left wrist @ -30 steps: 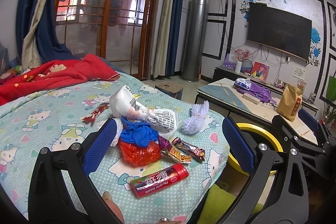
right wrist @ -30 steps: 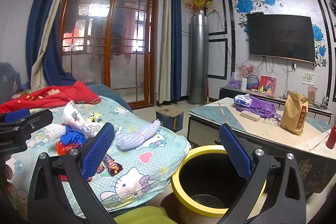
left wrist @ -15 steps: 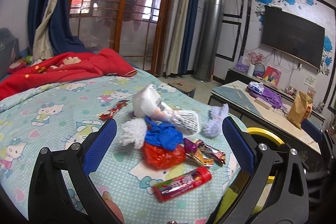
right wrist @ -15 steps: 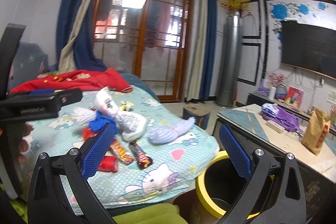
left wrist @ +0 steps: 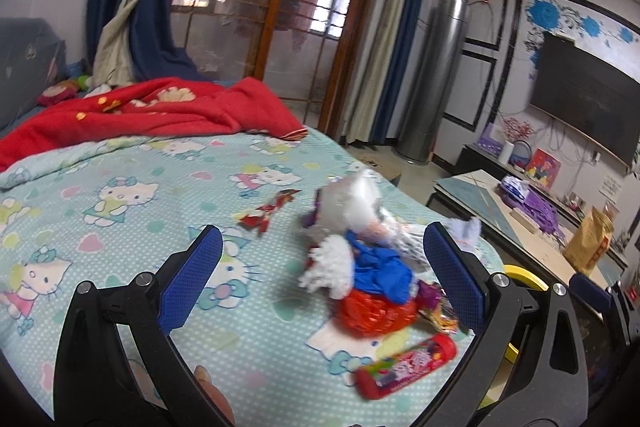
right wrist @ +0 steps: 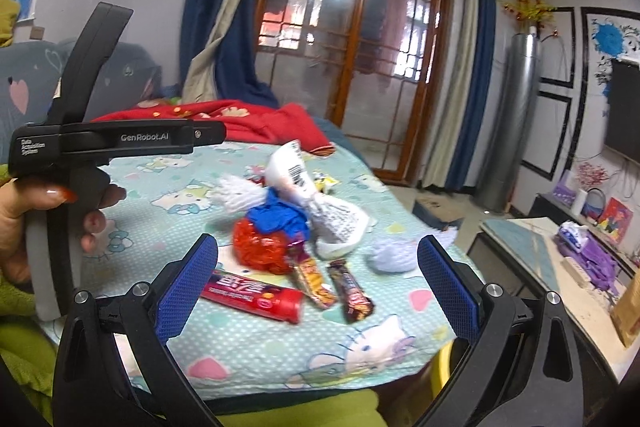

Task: Collect trash
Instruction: 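Grasp the white foam net with the left tool while the right tool grasps the snack bag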

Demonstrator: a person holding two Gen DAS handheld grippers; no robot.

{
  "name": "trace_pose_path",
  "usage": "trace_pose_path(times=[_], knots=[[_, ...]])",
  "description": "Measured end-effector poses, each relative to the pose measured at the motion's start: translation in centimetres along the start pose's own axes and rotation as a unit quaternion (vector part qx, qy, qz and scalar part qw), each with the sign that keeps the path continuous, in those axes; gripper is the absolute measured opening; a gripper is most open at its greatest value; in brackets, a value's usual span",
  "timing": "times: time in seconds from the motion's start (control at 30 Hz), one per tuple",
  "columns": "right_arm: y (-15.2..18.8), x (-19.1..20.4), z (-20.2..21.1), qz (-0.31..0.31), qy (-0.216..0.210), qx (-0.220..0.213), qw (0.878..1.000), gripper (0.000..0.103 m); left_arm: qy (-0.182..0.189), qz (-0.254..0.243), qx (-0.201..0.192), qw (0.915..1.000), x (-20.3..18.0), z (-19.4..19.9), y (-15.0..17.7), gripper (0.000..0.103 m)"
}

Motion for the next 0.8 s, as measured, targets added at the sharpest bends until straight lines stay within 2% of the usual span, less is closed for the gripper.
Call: trace_pose_path(times=[0.2, 0.23, 0.27, 0.3, 0.47, 0.63, 0.8], knots=[[-0.3, 0.7, -2.5, -0.001, -0.024, 0.016, 1.0, 0.095, -0.013, 0.022, 0.013, 0.9996, 2.9, -1.0, -0.2, 0.092], [-0.2, 0.7, -3.0, -0.003, -0.028, 0.02, 0.999, 0.091, -0.006, 0.026, 0.019, 0.9995, 3.2, -1.4, -0.1, 0.092], [-0.1, 0.7, -3.5, -0.004, -0.033, 0.026, 0.999, 0.08, -0.003, 0.026, 0.024, 0.9994, 3.4, -1.7, -0.1, 0.092], [0.1, 0.7, -4.3, -0.006, -0.041, 0.039, 0.998, 0.073, 0.0, 0.026, 0.028, 0.9993, 3.5, -1.9, 0.0, 0.092], [1.5, 0.1, -7.1, -0.023, -0.061, 0.086, 0.994, 0.063, 0.038, 0.037, 0.073, 0.9959, 3.0, -4.0, 0.9, 0.092], [2.4, -0.1, -9.1, -0.029, -0.074, 0.119, 0.99, 0.053, 0.082, 0.061, 0.13, 0.9863, 2.0, -6.5, 2.3, 0.092], [2.6, -0.2, -10.3, -0.037, -0.087, 0.131, 0.987, 0.046, 0.108, 0.086, 0.163, 0.9769, 1.4, -8.1, 3.5, 0.079]])
Point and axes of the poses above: each gripper's, at about its wrist camera, not at the fingertips, and z roughly against the way its jaws point, x to its left, y to its underside, the point moved 9 cm from there along -z, roughly the way its jaws point, and after that the axes turned 2 degrees about z, right-handed, at the moved point
